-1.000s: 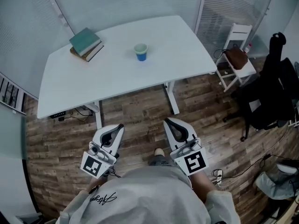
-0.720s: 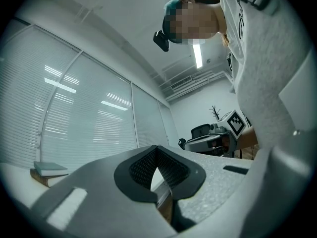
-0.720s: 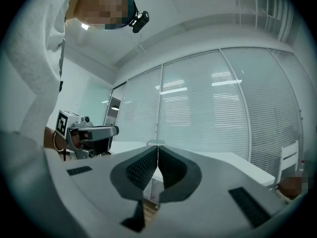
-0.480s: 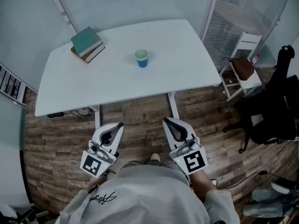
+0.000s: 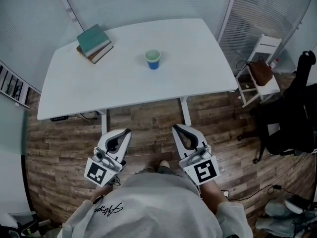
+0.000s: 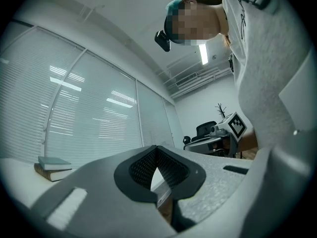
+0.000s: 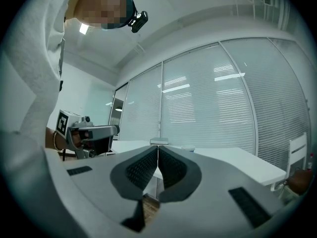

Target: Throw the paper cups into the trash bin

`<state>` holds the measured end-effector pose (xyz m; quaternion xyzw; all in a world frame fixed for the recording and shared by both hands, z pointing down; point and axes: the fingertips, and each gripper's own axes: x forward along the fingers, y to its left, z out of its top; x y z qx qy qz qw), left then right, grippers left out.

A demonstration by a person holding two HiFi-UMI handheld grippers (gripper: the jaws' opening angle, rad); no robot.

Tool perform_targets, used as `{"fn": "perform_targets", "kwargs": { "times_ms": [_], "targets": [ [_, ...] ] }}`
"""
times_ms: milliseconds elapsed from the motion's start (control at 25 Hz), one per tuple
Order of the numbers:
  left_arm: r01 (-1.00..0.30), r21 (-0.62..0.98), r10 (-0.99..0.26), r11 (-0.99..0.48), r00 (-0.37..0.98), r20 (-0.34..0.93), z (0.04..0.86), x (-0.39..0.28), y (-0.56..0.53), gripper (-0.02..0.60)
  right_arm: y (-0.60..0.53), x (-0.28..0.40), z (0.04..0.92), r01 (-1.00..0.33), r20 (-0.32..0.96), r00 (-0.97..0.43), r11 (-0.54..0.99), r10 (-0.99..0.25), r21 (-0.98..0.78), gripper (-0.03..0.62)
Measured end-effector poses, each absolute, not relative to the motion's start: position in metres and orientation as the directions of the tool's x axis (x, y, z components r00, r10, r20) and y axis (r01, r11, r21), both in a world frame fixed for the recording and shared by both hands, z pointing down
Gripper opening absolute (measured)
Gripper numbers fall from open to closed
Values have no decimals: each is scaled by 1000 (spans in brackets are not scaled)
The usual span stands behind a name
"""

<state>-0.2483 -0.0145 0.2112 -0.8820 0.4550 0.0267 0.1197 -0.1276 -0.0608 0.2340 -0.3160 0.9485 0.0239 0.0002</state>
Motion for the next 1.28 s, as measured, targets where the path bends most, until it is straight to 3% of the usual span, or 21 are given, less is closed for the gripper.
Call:
{"fn": "perform_targets", "kwargs": {
  "times_ms": [720,1280],
  "targets": [
    [-851,-163,-840,-500,522,-146,215,-259,-22,3,-79,-131,248,-562,13,-827,827,-562,20,12],
    [-828,-179,-816,-531,557,-157,210,-291,-95,3,-148,-148,235,-616,5,-787,787,-616,50,12]
  ]
}}
